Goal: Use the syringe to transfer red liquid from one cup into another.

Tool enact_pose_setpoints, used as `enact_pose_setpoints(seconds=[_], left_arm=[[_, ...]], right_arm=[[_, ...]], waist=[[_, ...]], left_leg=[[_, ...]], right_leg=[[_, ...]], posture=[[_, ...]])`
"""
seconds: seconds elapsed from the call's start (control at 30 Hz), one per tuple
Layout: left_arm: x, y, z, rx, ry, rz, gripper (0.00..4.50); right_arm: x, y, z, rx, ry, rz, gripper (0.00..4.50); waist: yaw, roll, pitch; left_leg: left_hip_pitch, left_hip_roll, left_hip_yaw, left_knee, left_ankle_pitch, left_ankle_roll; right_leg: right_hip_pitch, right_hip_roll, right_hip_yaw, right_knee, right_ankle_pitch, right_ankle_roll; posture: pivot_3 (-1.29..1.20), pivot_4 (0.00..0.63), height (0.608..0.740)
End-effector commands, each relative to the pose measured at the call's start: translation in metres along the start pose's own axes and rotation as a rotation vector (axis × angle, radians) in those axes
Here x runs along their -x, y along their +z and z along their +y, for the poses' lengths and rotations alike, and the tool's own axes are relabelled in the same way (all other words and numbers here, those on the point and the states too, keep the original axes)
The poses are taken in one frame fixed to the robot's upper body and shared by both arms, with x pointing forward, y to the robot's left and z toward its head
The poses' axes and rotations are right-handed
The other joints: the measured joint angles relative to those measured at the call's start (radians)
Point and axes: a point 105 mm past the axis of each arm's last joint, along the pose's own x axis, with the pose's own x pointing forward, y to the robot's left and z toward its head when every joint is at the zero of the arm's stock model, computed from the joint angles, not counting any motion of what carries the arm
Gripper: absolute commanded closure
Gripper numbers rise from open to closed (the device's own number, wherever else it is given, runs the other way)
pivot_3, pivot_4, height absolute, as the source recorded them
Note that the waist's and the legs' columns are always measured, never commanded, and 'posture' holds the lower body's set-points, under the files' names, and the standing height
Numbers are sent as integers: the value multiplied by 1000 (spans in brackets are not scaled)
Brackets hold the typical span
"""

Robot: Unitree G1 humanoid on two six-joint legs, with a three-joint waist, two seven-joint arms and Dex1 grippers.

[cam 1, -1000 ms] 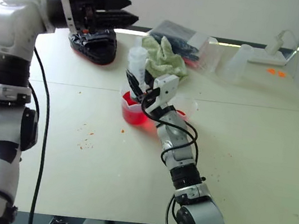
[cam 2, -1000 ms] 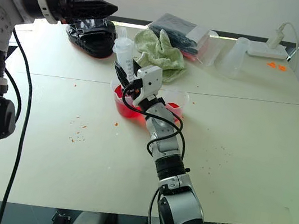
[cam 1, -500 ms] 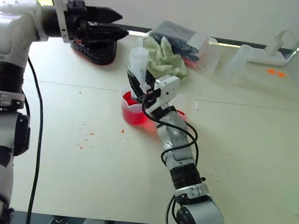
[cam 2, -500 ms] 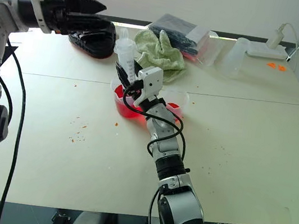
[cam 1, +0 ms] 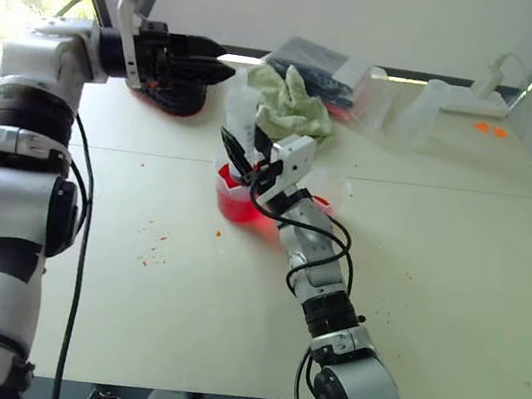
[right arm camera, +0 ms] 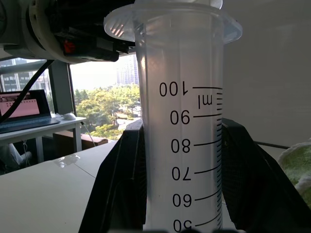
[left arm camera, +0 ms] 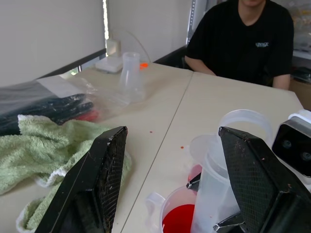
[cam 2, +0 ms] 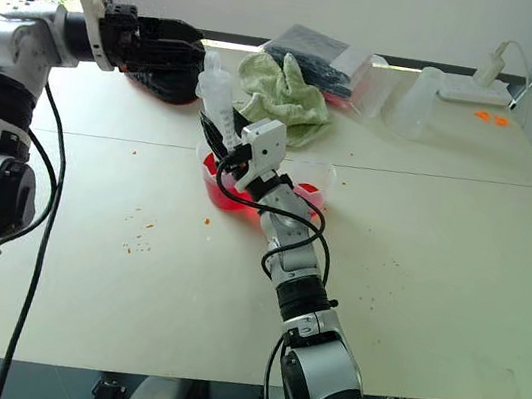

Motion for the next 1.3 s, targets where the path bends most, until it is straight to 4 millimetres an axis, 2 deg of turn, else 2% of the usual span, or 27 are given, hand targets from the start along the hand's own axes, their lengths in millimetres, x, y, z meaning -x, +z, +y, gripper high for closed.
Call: enact_pose_setpoints(seconds=[0.03, 0.4, 0.63, 0.9, 1.0, 1.13, 1.17, 1.3], left_arm=[[-2, 10, -3, -44, -32, 3, 1336], [-10, 14, -7, -27, -86, -6, 1336], [-23, 18, -12, -1, -128, -38, 1336], [-33, 8, -16, 12, -158, -12, 1336], [-34, 7, -17, 18, -170, -12, 2093], [-35, 7, -19, 28, -186, -21, 3945], [-35, 8, -19, 30, -188, -22, 4292], [-33, 7, -19, 30, -192, -20, 4408]], right_arm=[[-8, 21, 7, 36, 31, -74, 3120], [-7, 20, 9, 50, 43, -67, 3120], [-6, 18, 10, 57, 52, -58, 3120], [-6, 17, 10, 64, 53, -51, 3120], [-6, 16, 9, 64, 53, -49, 3120], [-6, 16, 9, 63, 54, -48, 3120], [-6, 15, 10, 63, 55, -48, 3120], [-6, 14, 11, 60, 57, -45, 3120]], waist=[[0, 0, 0], [2, 0, 0], [2, 0, 0], [4, 0, 0], [4, 0, 0], [4, 0, 0], [3, 0, 0], [2, 0, 0]], left_leg=[[0, 0, 0, 0, 0, 0], [0, 0, 0, 0, 0, 0], [0, 0, 0, 0, 0, 0], [0, 0, 0, 0, 0, 0], [0, 0, 0, 0, 0, 0], [0, 0, 0, 0, 0, 0], [0, 0, 0, 0, 0, 0], [0, 0, 0, 0, 0, 0]], right_leg=[[0, 0, 0, 0, 0, 0], [0, 0, 0, 0, 0, 0], [0, -1, 0, 0, 0, 0], [0, -1, 0, 0, 0, 0], [0, -1, 0, 0, 0, 0], [0, -1, 0, 0, 0, 0], [0, -1, 0, 0, 0, 0], [0, 0, 0, 0, 0, 0]], posture=[[0, 150, 711], [0, 150, 711], [0, 150, 711], [0, 150, 711], [0, 150, 711], [0, 150, 711], [0, 150, 711], [0, 150, 711]])
